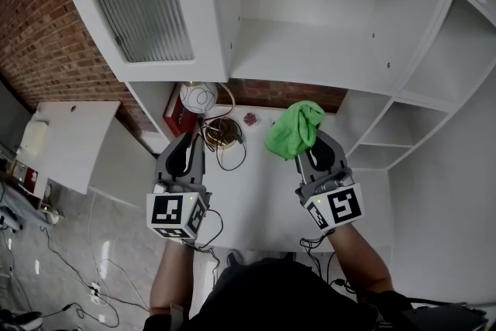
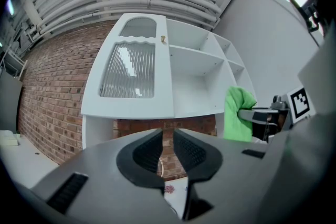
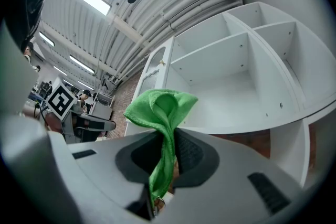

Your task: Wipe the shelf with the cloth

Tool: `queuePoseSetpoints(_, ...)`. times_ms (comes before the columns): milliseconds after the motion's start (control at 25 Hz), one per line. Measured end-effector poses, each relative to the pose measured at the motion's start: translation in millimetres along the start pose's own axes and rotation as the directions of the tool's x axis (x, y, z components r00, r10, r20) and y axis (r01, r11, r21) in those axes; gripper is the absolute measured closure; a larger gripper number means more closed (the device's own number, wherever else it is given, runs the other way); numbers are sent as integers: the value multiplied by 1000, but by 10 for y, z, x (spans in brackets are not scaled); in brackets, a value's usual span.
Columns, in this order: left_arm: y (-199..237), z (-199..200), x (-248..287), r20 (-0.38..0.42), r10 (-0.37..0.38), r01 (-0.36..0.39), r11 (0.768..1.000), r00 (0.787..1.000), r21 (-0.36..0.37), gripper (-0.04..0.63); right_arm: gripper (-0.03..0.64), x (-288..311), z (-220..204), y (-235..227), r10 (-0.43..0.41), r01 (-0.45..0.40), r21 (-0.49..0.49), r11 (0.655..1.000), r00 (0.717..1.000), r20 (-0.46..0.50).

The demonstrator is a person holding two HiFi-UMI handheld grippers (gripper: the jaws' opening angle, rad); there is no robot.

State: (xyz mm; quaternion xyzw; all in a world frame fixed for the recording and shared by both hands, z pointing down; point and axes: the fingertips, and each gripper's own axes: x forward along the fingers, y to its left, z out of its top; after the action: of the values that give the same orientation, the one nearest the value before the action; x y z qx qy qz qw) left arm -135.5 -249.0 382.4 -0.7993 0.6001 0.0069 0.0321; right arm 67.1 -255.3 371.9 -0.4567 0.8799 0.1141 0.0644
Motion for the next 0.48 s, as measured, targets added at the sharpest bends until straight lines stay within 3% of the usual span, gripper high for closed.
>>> queuePoseSetpoints(480,52,-30,13,-5,-10,10,1000,1000,-2,532,569,20,-34,14,-17,17,9,1000,1000,-6)
